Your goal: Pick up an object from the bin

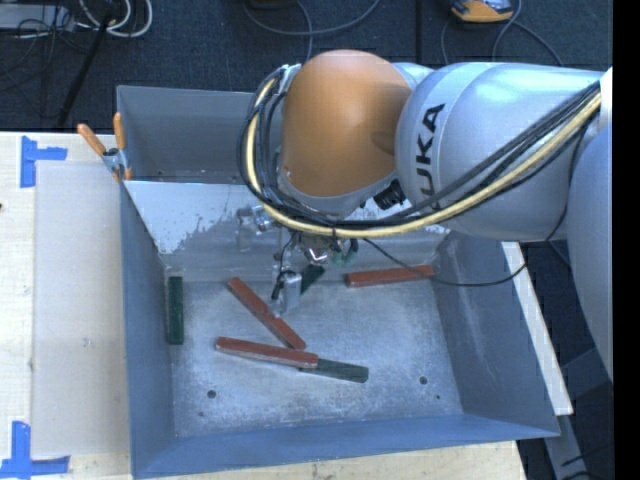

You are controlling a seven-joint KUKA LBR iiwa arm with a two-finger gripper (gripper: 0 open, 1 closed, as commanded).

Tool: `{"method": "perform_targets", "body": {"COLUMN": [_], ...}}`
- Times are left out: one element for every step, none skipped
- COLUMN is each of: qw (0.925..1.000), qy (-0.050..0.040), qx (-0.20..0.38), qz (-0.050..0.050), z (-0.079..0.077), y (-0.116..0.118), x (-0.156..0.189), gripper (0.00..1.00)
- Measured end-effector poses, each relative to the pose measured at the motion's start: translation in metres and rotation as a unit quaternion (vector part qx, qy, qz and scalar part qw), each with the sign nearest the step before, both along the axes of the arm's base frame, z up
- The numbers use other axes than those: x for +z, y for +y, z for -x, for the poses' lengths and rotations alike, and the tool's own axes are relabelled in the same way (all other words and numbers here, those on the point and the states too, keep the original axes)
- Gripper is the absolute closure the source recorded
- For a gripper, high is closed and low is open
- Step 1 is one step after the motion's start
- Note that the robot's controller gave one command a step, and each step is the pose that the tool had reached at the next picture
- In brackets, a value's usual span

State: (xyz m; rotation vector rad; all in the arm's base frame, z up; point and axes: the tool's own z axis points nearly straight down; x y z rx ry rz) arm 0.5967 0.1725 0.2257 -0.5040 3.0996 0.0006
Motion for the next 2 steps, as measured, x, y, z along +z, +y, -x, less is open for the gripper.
{"method": "perform_targets", "body": {"qw": [0.9992, 0.9992], "qy": [0.0056, 0.0003], "qx": [-0.04, -0.04], "qz": [0.0, 0.0], "z": [0.0174, 0.0136], "y": [-0.0507, -0.0514], "x": [-0.1568, -0.15], "gripper": [0.0, 1.0]}}
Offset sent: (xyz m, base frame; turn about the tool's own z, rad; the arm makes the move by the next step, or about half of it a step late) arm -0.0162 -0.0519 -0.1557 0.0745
